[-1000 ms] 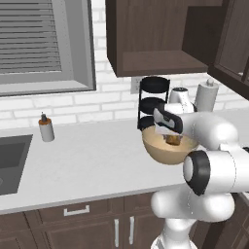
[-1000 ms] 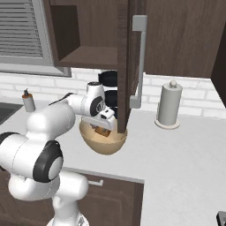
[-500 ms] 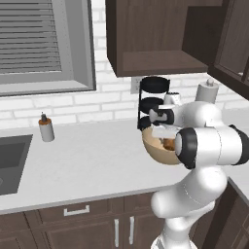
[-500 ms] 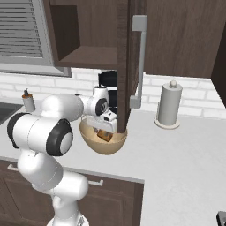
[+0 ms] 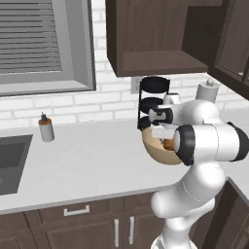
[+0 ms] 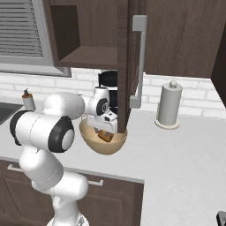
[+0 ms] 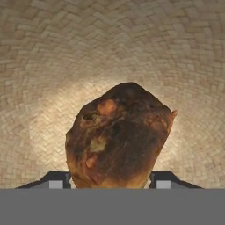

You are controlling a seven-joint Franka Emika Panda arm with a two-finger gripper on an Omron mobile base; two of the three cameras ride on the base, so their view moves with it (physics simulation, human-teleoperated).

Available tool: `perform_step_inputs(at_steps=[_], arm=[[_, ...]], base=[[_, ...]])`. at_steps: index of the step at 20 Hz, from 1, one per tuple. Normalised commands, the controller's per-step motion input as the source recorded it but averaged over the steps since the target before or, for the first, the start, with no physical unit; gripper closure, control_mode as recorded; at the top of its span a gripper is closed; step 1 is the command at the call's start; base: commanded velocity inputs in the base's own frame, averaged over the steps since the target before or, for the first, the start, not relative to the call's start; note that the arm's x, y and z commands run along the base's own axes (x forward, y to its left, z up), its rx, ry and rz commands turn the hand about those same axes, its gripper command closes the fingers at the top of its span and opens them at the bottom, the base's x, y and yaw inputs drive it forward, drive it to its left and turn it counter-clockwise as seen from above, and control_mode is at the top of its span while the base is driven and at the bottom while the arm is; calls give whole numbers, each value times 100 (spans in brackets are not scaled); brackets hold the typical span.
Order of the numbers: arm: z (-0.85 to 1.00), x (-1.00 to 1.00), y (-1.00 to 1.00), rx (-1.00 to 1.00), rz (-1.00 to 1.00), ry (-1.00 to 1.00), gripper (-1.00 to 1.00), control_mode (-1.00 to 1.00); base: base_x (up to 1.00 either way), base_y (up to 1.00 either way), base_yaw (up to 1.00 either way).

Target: Open the cabinet, pick up the bread from the cabinet and place it in the basket. Then move the basket to the dining counter.

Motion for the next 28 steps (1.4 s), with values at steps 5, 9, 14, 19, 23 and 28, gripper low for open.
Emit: perform_step_inputs(at_steps=[5, 9, 14, 19, 23, 28], arm=[[0, 0, 0, 0, 0, 0, -100, -100], [0, 0, 0, 0, 0, 0, -100, -100], [8, -5, 6, -2, 0, -8, -100, -100], [25, -55, 37, -4, 11, -30, -100, -100], [21, -36, 39, -4, 29, -33, -100, -100], [32, -1, 25, -1, 35, -18, -100, -100]], base=[[0, 0, 0], [0, 0, 0], [0, 0, 0], [0, 0, 0], [0, 0, 0], [0, 0, 0]])
